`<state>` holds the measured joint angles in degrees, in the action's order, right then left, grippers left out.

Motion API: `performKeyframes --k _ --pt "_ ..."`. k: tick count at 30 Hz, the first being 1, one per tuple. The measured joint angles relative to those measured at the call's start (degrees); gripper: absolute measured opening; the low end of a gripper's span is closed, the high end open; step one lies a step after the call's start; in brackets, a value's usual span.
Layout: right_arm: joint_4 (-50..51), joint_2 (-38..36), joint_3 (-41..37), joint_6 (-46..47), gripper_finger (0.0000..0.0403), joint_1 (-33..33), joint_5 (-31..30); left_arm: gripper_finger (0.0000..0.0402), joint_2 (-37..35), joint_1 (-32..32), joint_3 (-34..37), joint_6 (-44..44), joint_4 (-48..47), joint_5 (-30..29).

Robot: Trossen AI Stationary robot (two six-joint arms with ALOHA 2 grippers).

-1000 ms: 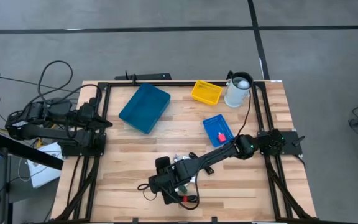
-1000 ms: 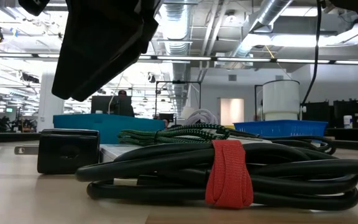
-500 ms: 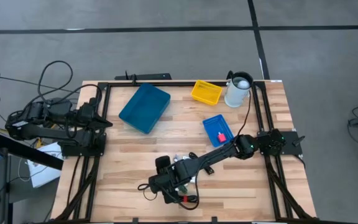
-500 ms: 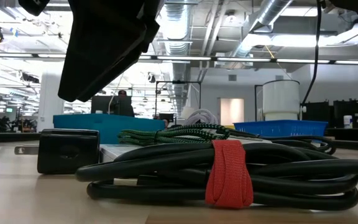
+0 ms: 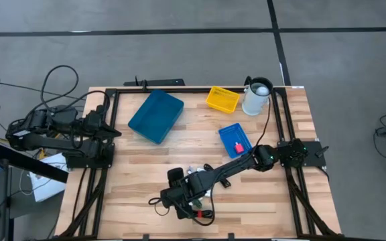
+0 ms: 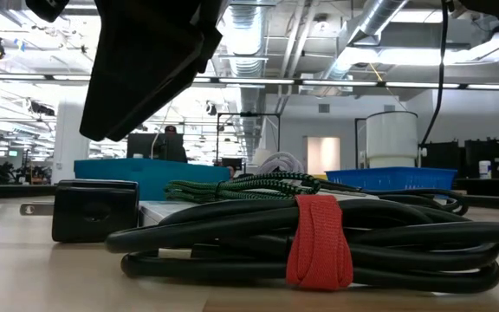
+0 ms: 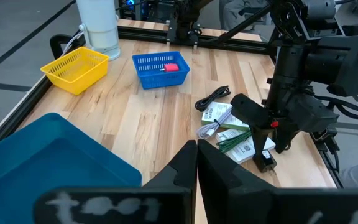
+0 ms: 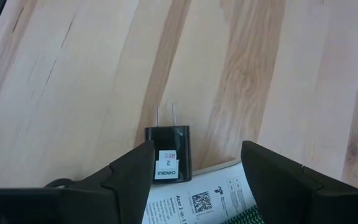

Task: Pick and place items into bin
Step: Put the black charger adapter into the blue bin

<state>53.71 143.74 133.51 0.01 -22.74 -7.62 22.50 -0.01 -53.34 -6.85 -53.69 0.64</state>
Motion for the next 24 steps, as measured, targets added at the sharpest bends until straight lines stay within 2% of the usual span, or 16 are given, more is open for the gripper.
performKeyframes --k 24 --pt "-0.2 0.1 0.0 0.8 0.0237 -0.1 -0.2 0.0 0.0 0.0 0.0 0.0 0.0 0.0"
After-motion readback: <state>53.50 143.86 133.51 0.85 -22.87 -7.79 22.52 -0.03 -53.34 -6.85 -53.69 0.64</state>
